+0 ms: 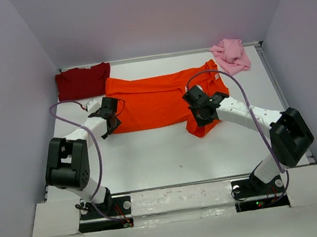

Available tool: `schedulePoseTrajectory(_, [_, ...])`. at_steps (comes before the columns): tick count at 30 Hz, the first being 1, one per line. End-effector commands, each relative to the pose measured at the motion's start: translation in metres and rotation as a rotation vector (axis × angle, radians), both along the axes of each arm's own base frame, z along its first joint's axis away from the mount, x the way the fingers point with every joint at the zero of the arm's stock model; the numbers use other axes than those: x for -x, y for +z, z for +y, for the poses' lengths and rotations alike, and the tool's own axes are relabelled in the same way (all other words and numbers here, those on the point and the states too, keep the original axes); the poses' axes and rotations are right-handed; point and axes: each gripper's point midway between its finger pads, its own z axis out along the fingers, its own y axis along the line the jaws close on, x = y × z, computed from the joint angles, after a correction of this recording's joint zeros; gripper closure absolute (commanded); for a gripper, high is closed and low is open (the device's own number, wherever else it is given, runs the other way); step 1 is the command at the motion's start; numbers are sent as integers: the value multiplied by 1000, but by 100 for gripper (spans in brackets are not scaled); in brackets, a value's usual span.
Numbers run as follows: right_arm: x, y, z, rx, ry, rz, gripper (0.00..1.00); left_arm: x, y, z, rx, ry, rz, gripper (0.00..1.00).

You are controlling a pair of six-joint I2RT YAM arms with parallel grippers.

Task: Fold and stack the t-shirts
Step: Grap the side of the flattened tshirt closest away from the robot with both arms

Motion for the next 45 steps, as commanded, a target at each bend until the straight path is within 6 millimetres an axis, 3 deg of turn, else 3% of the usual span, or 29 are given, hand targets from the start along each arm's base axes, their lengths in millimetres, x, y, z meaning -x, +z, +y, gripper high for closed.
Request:
schedulePoseTrajectory(1, [-4, 20, 7, -58, 16, -68, 100, 2, -11, 9, -16, 39, 13, 37])
schedulePoseTrajectory(8, [-2, 22, 7, -67, 20, -68, 100, 3, -22, 10, -12, 41, 33, 39])
schedulePoseTrajectory(13, [-2, 23, 7, -69, 19, -73, 100, 1, -33, 9, 11, 37, 59, 51])
schedulePoseTrajectory(14, [-1, 23, 6, -69, 18, -73, 100, 2, -35, 8, 13, 29, 67, 56])
schedulePoseTrajectory(15, [-1, 22, 6, -68, 18, -70, 100, 0, -35, 8, 21, 30, 58, 80])
schedulePoseTrajectory(16, [-1, 23, 5, -62, 14, -75, 100, 2, -37, 8, 29, 36, 66, 92])
schedulePoseTrajectory(18, [-2, 23, 2, -51, 4, -85, 100, 2, -38, 9, 36, 38, 68, 100])
schedulePoseTrajectory(25, [-18, 27, -33, 112, -137, -200, 100, -3, -24, 4, 56, 5, 33, 100])
schedulePoseTrajectory(30, [-32, 35, -37, 109, -203, -268, 100, -9, -9, 1, 58, -22, 14, 100])
schedulePoseTrajectory(35, [-54, 61, -45, 95, -258, -354, 100, -18, 6, -2, 68, -47, -17, 100])
schedulePoseTrajectory(38, [-70, 73, -59, 115, -311, -391, 100, -26, 15, -5, 68, -63, -31, 100])
schedulePoseTrajectory(45, [-104, 82, -98, 141, -406, -424, 100, -46, 43, -8, 54, -104, -76, 100])
